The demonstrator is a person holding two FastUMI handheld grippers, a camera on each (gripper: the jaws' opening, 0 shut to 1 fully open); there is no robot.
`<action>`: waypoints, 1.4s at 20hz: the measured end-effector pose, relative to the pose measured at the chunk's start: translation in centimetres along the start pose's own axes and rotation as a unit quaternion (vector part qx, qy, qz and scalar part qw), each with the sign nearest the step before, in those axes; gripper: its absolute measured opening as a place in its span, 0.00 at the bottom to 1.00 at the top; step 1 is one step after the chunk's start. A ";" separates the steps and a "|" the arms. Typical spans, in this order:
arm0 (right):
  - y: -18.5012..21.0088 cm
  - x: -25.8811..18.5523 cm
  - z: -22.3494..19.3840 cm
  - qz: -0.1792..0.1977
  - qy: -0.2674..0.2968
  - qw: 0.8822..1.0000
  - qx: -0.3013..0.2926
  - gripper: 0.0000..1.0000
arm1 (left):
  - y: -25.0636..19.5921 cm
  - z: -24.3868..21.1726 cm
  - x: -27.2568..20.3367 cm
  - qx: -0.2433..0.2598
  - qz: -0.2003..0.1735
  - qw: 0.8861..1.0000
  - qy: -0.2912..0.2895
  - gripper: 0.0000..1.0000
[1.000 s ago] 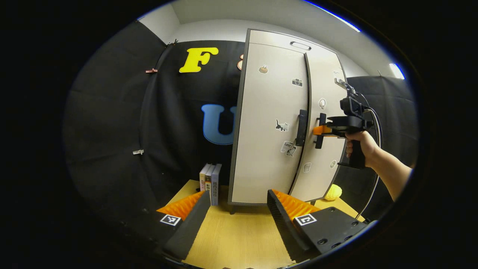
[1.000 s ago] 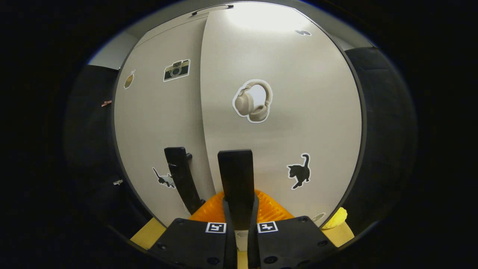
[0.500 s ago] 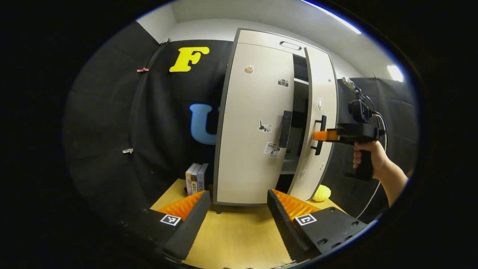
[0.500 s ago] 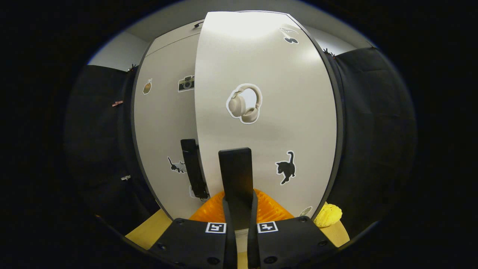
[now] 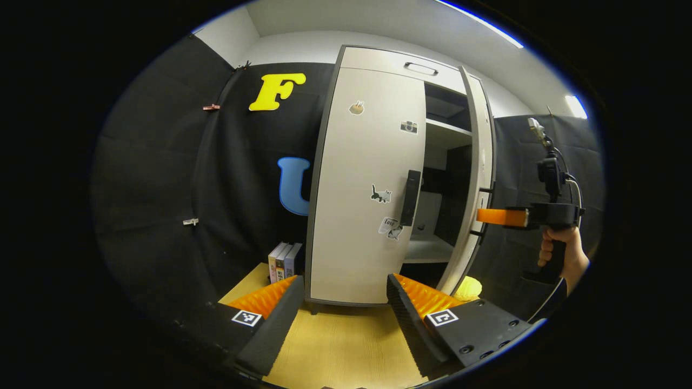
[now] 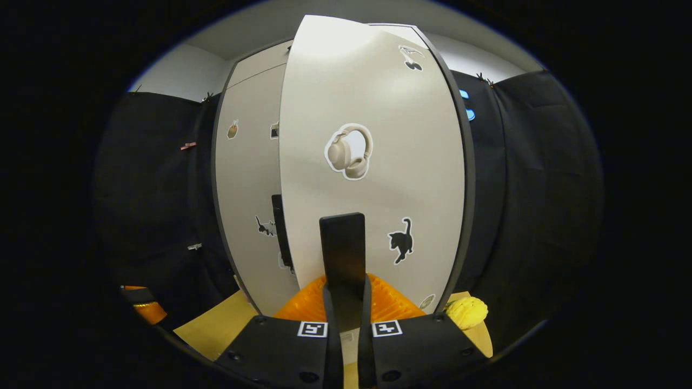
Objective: Open the right door of the double-door shoe cabinet with the right hand, and open the left door with the left hand.
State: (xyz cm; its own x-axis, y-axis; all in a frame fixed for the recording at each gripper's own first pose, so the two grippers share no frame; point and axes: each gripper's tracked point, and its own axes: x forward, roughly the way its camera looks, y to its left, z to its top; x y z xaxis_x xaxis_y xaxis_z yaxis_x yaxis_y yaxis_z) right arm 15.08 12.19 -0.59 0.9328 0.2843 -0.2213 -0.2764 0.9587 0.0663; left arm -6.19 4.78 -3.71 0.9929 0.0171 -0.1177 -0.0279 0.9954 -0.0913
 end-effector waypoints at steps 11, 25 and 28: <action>-3.7 -2.9 0.3 0.005 0.013 1.000 -0.016 0.14 | -3.9 1.2 1.6 0.012 0.023 1.000 -0.010 0.95; -10.4 -4.7 0.6 -0.120 -0.011 0.992 0.045 0.08 | -5.8 0.0 3.3 0.009 0.007 1.000 0.005 0.95; -11.5 -5.2 0.6 -0.147 -0.019 0.989 0.025 0.07 | -5.7 0.2 3.4 0.009 -0.003 1.000 0.008 0.95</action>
State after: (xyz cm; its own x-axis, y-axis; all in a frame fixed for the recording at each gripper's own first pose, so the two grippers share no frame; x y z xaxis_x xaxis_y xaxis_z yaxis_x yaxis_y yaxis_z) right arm 13.53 -0.30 0.36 0.9796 -0.0086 -0.2009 0.0196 0.9984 0.0529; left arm -2.67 -0.80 -3.40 0.9910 0.0095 -0.1334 -0.0196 0.9970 -0.0749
